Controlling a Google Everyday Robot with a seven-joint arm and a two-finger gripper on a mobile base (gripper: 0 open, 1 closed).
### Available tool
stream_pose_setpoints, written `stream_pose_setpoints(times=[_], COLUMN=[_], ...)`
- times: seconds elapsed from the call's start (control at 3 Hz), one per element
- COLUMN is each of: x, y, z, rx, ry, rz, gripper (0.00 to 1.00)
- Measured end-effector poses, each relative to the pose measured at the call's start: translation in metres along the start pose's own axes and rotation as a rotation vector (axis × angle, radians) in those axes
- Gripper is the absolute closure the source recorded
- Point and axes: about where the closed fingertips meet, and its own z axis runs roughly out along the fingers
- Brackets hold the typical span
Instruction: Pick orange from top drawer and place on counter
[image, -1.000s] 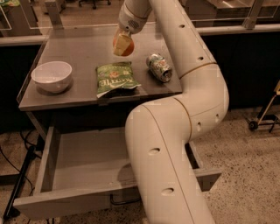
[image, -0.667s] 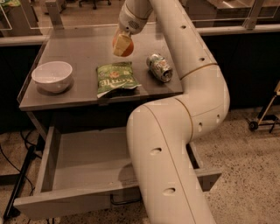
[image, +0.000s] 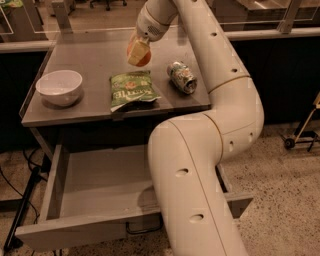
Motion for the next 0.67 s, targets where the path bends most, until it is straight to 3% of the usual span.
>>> stream_pose_setpoints(times=[0.33, 0.67], x=[0.003, 0.023], y=[-0.005, -0.013], z=[0.007, 0.009], rx=[0.014, 0.041], ry=[0.009, 0.053], rz=[0.008, 0.053], gripper=[1.00, 1.00])
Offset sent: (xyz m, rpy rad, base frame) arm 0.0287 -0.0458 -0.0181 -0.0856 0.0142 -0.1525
